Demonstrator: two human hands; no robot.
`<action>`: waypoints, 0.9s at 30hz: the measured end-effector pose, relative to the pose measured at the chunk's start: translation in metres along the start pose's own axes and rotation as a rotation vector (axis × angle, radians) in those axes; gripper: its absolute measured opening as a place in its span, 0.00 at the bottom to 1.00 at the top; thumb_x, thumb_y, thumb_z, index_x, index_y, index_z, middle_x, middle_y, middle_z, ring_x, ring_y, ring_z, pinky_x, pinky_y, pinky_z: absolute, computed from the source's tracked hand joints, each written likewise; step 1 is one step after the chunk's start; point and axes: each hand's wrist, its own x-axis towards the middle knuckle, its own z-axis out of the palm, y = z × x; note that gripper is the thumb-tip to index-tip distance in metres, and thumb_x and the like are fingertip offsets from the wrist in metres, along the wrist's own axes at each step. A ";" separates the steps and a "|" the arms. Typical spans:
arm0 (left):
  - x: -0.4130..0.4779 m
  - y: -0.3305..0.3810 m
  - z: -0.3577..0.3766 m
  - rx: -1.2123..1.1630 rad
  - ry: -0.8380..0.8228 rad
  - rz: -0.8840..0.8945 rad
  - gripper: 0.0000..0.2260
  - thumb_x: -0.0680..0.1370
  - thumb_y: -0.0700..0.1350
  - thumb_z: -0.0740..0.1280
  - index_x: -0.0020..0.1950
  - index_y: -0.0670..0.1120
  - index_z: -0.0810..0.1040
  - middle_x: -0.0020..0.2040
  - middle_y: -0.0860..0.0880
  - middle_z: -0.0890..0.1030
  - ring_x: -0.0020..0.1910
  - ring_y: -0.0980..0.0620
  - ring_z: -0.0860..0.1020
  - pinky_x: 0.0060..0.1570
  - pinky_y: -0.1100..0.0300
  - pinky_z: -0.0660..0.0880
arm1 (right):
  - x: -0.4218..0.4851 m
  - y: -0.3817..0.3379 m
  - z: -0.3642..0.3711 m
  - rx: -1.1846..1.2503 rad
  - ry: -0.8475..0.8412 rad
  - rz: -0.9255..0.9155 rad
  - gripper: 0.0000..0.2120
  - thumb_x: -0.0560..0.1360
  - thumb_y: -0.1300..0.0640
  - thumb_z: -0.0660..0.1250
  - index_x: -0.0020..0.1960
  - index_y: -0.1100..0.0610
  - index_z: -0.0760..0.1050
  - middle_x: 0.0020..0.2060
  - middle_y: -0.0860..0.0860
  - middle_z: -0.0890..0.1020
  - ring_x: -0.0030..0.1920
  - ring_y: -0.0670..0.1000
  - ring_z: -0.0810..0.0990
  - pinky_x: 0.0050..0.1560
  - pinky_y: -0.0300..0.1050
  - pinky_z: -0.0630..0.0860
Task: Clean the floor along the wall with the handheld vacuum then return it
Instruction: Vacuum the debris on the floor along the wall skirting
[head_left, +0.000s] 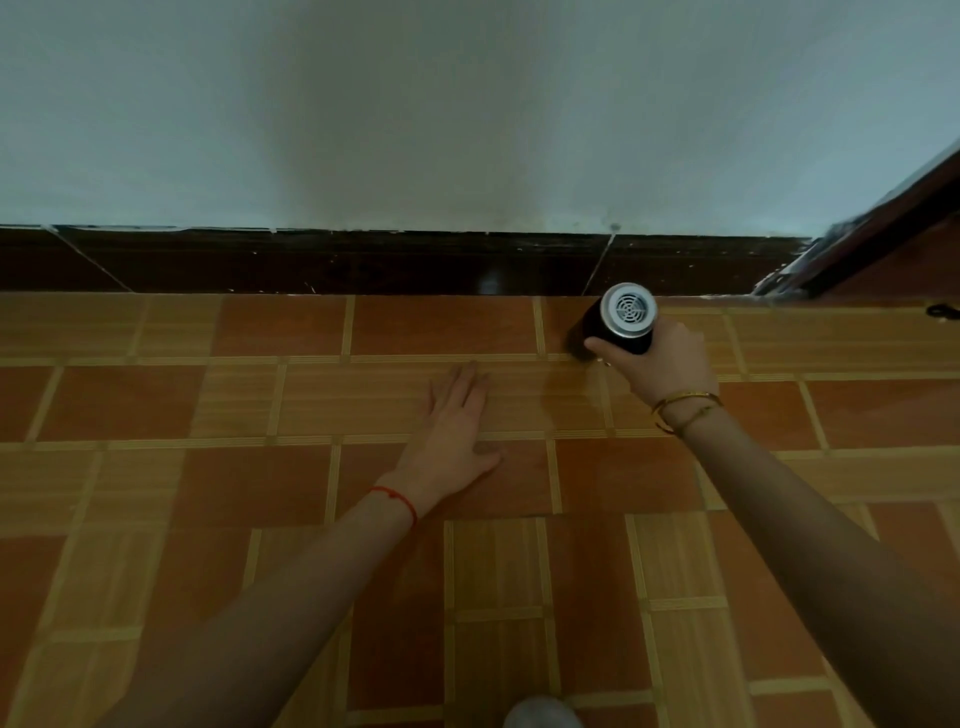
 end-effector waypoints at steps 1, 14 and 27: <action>0.001 0.002 0.001 0.006 -0.005 0.004 0.41 0.76 0.56 0.69 0.80 0.44 0.51 0.81 0.44 0.49 0.80 0.46 0.45 0.76 0.45 0.38 | 0.001 0.007 -0.003 -0.009 0.020 0.034 0.30 0.66 0.37 0.71 0.58 0.59 0.76 0.48 0.56 0.84 0.48 0.55 0.81 0.42 0.45 0.76; 0.008 0.021 0.017 0.042 -0.049 0.044 0.42 0.75 0.58 0.69 0.80 0.45 0.50 0.81 0.46 0.50 0.80 0.46 0.46 0.77 0.42 0.41 | -0.008 0.036 -0.021 0.106 -0.030 0.101 0.29 0.63 0.33 0.69 0.50 0.57 0.78 0.38 0.53 0.84 0.36 0.53 0.82 0.37 0.50 0.82; 0.001 0.021 0.016 0.071 -0.088 0.033 0.43 0.76 0.57 0.69 0.81 0.44 0.48 0.81 0.45 0.49 0.80 0.46 0.45 0.77 0.43 0.40 | -0.018 0.036 -0.019 -0.014 -0.010 0.100 0.29 0.64 0.33 0.69 0.53 0.55 0.77 0.41 0.52 0.83 0.41 0.53 0.82 0.38 0.48 0.80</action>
